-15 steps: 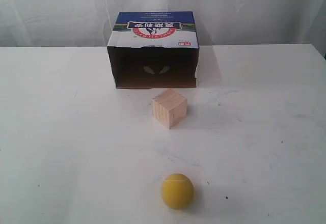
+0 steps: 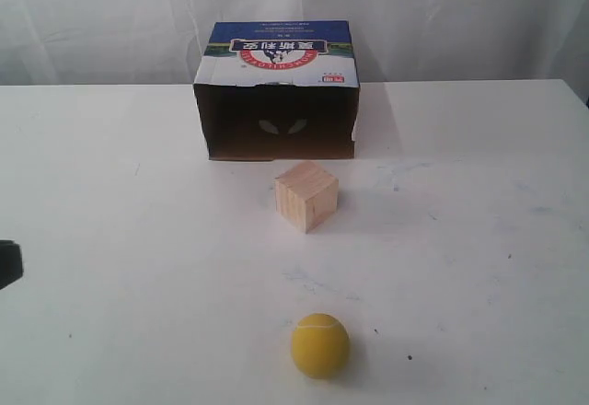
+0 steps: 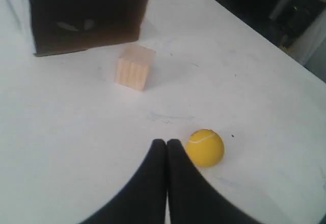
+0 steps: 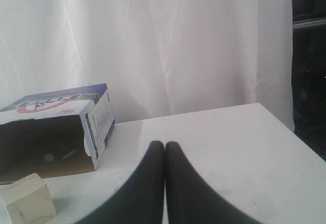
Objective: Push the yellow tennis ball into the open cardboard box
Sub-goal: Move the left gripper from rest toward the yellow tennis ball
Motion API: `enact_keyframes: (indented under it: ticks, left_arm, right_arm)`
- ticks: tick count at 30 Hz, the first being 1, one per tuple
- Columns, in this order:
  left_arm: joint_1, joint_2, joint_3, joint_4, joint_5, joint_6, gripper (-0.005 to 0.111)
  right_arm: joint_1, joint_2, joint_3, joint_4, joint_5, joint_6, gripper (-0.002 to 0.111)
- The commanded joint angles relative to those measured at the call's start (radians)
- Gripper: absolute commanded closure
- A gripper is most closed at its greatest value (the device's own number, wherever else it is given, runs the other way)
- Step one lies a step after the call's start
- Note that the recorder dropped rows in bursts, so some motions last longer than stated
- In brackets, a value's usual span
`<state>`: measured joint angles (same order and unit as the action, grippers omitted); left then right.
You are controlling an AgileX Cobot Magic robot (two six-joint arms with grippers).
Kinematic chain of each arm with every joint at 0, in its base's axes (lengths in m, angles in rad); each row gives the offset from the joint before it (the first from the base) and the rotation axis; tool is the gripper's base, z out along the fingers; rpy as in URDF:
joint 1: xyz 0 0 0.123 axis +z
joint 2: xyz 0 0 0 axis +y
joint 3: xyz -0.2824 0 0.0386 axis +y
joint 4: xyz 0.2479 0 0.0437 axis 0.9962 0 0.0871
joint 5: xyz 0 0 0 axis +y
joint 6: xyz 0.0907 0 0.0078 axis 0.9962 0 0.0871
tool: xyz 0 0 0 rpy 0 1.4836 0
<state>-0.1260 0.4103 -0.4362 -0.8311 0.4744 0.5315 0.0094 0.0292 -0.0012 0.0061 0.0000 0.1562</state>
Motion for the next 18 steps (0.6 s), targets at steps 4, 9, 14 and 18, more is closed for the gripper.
enact_keyframes:
  ticks: [4,9,14,18]
  left_arm:
    - [-0.006,0.268,-0.152,-0.080,0.080,0.192,0.107]
    - [-0.006,0.408,-0.244,-0.095,0.117,0.278,0.107]
    - [-0.019,0.513,-0.284,-0.096,0.137,0.330,0.107]
    - [-0.075,0.558,-0.287,-0.096,0.161,0.386,0.107]
  right_arm:
    - [0.000,-0.005,0.001,0.001,-0.006,0.003,0.108]
    - [0.000,-0.005,0.001,0.001,-0.006,0.003,0.108]
    - [0.000,-0.005,0.001,0.001,-0.006,0.003,0.108]
    - [0.000,-0.005,0.001,0.001,-0.006,0.003,0.108]
